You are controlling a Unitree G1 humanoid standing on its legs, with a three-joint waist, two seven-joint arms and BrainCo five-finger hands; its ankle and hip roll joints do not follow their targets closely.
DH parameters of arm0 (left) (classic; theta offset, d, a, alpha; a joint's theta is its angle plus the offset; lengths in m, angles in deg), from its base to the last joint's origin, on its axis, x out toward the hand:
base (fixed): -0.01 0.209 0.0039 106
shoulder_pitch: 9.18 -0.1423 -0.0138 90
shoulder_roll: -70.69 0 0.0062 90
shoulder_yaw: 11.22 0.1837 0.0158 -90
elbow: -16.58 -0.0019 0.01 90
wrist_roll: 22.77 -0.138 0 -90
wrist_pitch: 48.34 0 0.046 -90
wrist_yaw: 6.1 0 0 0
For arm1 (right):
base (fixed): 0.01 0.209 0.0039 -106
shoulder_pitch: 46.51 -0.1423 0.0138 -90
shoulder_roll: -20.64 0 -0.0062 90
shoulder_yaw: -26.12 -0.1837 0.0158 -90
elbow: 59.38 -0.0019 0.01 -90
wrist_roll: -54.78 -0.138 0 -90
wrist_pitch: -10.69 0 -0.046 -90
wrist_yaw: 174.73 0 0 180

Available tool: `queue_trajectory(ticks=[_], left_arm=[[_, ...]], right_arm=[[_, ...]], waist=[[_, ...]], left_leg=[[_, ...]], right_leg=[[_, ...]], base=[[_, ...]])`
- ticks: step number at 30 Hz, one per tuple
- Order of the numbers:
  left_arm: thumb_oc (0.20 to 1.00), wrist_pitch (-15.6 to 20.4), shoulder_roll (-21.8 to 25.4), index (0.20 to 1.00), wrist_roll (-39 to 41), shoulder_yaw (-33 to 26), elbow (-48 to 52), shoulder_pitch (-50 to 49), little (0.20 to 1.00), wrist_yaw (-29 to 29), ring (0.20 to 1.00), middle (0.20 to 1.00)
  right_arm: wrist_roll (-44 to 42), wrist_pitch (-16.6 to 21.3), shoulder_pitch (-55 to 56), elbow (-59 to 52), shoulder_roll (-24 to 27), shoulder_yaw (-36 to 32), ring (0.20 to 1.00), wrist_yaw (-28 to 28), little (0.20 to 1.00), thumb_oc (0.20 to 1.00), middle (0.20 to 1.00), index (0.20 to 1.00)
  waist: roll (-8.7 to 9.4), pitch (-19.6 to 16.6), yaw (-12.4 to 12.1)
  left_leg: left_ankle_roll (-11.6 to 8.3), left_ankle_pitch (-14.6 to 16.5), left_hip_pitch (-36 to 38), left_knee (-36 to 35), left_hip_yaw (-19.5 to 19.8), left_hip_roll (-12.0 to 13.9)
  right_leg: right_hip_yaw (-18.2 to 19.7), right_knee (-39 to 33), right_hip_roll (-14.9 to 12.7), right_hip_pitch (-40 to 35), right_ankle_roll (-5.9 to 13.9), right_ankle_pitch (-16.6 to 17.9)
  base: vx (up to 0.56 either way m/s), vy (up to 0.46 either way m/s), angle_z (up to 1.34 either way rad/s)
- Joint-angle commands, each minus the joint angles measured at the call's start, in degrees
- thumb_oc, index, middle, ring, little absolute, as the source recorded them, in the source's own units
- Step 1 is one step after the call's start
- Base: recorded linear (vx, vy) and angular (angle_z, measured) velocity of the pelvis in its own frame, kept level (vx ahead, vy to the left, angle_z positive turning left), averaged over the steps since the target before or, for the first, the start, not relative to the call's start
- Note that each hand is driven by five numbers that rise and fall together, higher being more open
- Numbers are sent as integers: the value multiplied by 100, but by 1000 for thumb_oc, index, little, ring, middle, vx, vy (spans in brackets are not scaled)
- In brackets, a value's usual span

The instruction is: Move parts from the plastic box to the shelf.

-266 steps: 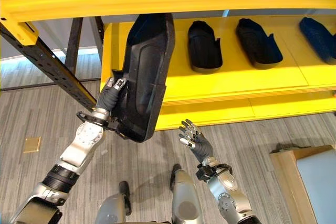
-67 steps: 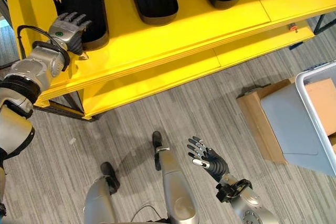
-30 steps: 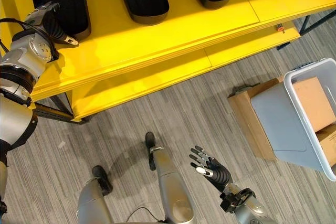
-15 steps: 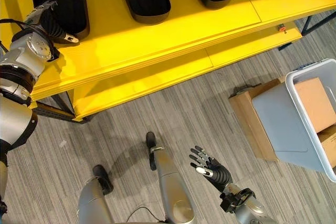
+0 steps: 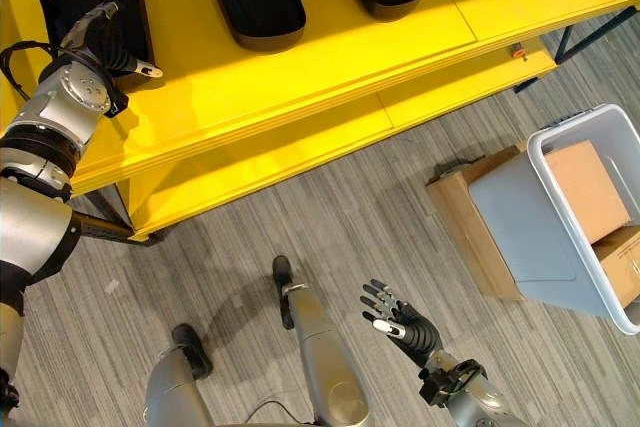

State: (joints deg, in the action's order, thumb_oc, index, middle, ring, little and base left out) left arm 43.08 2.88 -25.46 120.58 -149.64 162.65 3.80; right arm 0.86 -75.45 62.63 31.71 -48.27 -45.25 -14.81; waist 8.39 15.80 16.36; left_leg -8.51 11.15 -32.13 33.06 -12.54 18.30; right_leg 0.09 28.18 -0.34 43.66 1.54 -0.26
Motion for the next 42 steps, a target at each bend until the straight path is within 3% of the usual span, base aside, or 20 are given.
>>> queue_trajectory(ticks=[1,18,42], left_arm=[[1000,123,355,1000,291,-535,-32,215,1000,170,1000,1000],[1000,174,209,1000,982,-783,-11,192,1000,-13,1000,1000],[1000,280,115,1000,1285,-801,57,273,1000,-20,1000,1000]], right_arm=[[-275,113,-88,54,188,-47,1000,-61,1000,1000,1000,1000],[-357,60,71,186,241,-24,1000,-73,1000,1000,1000,1000],[-387,73,-21,253,244,-9,1000,-30,1000,1000,1000,1000]], waist=[[6,217,112],[-59,139,83],[-40,128,192]], left_leg=[[-305,-310,-305,86,796,562],[-307,-264,-411,168,858,561],[-329,-255,-348,184,748,691]], right_leg=[[444,345,-560,-1,766,-370],[395,408,-558,41,731,-374],[494,520,-432,208,703,-434]], base=[[0,0,0],[0,0,0],[6,-9,-3]])
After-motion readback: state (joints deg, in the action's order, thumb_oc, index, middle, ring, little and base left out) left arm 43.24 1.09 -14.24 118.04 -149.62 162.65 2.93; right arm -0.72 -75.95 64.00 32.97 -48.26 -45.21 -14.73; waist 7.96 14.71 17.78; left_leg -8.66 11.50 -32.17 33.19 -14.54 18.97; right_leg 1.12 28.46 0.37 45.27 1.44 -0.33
